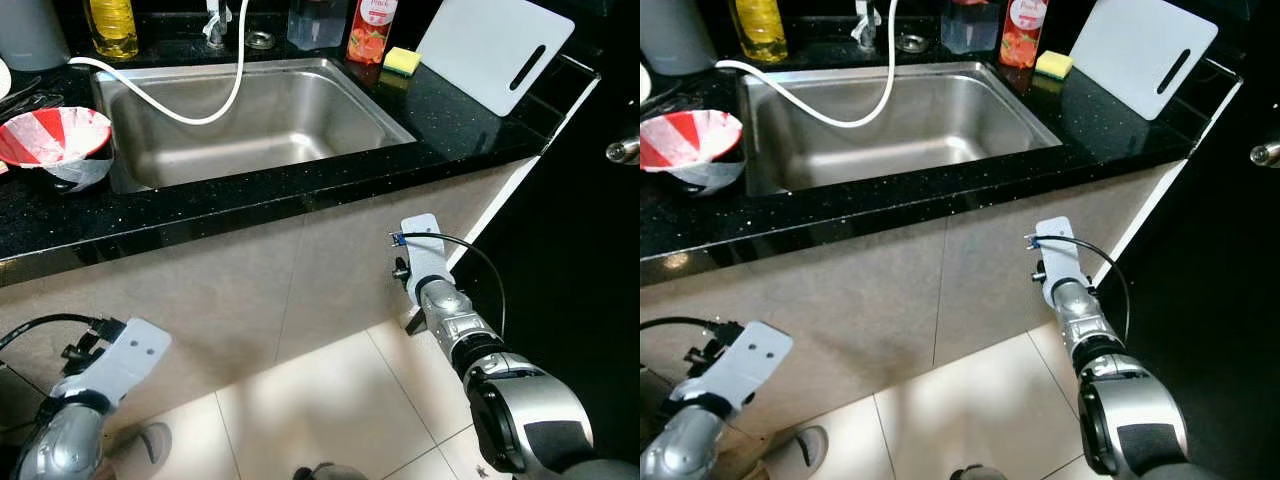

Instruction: Kitchen organization

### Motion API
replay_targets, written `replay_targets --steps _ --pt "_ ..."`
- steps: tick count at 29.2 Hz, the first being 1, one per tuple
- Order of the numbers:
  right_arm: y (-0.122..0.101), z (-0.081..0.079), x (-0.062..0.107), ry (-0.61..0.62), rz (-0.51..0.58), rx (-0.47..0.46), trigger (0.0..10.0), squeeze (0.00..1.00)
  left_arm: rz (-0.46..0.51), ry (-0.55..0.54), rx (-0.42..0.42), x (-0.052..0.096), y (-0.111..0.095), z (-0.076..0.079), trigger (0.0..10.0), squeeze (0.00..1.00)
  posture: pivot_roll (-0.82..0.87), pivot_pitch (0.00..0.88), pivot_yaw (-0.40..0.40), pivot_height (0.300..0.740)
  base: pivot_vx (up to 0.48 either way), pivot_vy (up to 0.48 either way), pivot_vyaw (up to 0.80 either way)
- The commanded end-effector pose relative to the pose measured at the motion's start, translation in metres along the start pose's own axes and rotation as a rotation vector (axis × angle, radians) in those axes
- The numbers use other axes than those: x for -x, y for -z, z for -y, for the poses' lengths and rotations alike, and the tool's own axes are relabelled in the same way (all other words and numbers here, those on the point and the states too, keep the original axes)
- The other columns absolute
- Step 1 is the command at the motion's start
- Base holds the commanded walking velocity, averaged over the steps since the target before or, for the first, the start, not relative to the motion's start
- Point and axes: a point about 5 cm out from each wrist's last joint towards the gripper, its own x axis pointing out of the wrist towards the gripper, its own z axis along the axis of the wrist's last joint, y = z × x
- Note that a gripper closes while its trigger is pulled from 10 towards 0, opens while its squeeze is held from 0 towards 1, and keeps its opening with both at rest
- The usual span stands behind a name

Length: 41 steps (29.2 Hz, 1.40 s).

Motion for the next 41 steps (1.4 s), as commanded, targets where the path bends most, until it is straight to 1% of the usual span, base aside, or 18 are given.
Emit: replay_targets --steps 1,11,13,16,17,18,20,21,23,25,26,28,30,31,32,35,40,41 --pt "0.006 0.005 0.001 0.008 -0.019 -0.003 10.0 0.0 0.013 0.001 0.013 0.002 -0.004 0.004 10.0 0.0 0.22 0.057 -0.138 0.74 0.0 0.0 0.0" --pt "-0.006 -0.019 -0.002 -0.059 -0.004 0.009 10.0 0.0 0.011 -0.02 -0.002 -0.005 -0.01 0.011 10.0 0.0 0.27 0.016 -0.154 0.74 0.0 0.0 0.0" --pt "-0.006 -0.017 -0.002 -0.049 -0.006 0.004 10.0 0.0 -0.12 0.006 0.208 -0.009 -0.013 0.015 10.0 0.0 0.25 0.003 -0.146 0.74 0.0 0.0 0.0" --pt "-0.005 -0.011 -0.002 -0.029 -0.006 -0.002 10.0 0.0 -0.028 0.051 0.633 -0.012 -0.053 0.016 10.0 0.0 0.23 0.002 -0.131 0.74 0.0 0.0 0.0" --pt "-0.005 -0.011 -0.002 -0.029 -0.006 -0.002 10.0 0.0 -0.028 0.051 0.633 -0.012 -0.053 0.016 10.0 0.0 0.23 0.002 -0.131 0.74 0.0 0.0 0.0" --pt "-0.004 -0.01 -0.002 -0.024 -0.006 -0.004 10.0 0.0 -0.021 0.079 0.728 -0.013 -0.063 0.018 10.0 0.0 0.22 0.005 -0.124 0.74 0.0 0.0 0.0" --pt "-0.002 -0.006 -0.001 -0.016 -0.009 -0.013 10.0 0.0 0.085 0.222 1.086 -0.016 -0.095 0.032 10.0 0.0 0.19 0.004 -0.112 0.74 0.0 0.0 0.0" --pt "-0.001 -0.006 -0.001 -0.019 -0.006 -0.014 10.0 0.0 0.222 0.326 1.14 -0.016 -0.112 0.037 10.0 0.0 0.18 0.007 -0.105 0.74 0.0 0.0 0.0" --pt "-0.001 -0.006 0.0 -0.028 0.0 -0.013 10.0 0.0 0.269 0.367 1.198 -0.016 -0.119 0.043 10.0 0.0 0.17 0.011 -0.101 0.74 0.0 0.0 0.0" --pt "0.0 -0.005 0.0 -0.044 0.011 -0.011 10.0 0.0 0.216 0.421 1.151 -0.015 -0.116 0.056 10.0 0.0 0.17 0.016 -0.099 0.74 0.0 0.0 0.0" --pt "0.001 -0.003 0.001 -0.062 0.013 -0.029 10.0 0.0 0.15 0.45 1.048 -0.011 -0.108 0.067 10.0 0.0 0.17 0.021 -0.098 0.74 0.0 0.0 0.0" --pt "0.001 -0.003 0.001 -0.062 0.013 -0.029 10.0 0.0 0.15 0.45 1.048 -0.011 -0.108 0.067 10.0 0.0 0.17 0.021 -0.098 0.74 0.0 0.0 0.0" --pt "0.004 -0.002 0.003 -0.079 0.012 -0.028 10.0 0.0 0.086 0.506 0.983 -0.002 -0.1 0.075 10.0 0.0 0.17 0.026 -0.097 0.74 0.0 0.0 0.0" --pt "0.009 0.0 0.005 -0.093 0.008 -0.022 10.0 0.0 0.05 0.551 0.872 0.011 -0.095 0.079 10.0 0.0 0.17 0.032 -0.094 0.74 0.0 0.0 0.0" --pt "0.014 0.003 0.007 -0.1 0.007 -0.016 10.0 0.0 0.064 0.551 0.754 0.025 -0.093 0.074 10.0 0.0 0.17 0.036 -0.093 0.74 0.0 0.0 0.0" --pt "0.017 0.007 0.012 -0.112 0.033 0.003 10.0 0.0 0.082 0.497 0.731 0.049 -0.09 0.058 10.0 0.0 0.17 0.046 -0.091 0.74 0.0 0.0 0.0" --pt "0.014 0.007 0.013 -0.114 0.057 0.008 10.0 0.0 0.064 0.553 0.807 0.054 -0.087 0.053 10.0 0.0 0.18 0.046 -0.087 0.74 0.0 0.0 0.0" --pt "0.0 0.007 0.015 -0.109 0.122 -0.003 10.0 0.0 0.058 0.487 0.678 0.045 -0.085 0.041 10.0 0.0 0.18 0.042 -0.07 0.74 0.0 0.0 0.0"
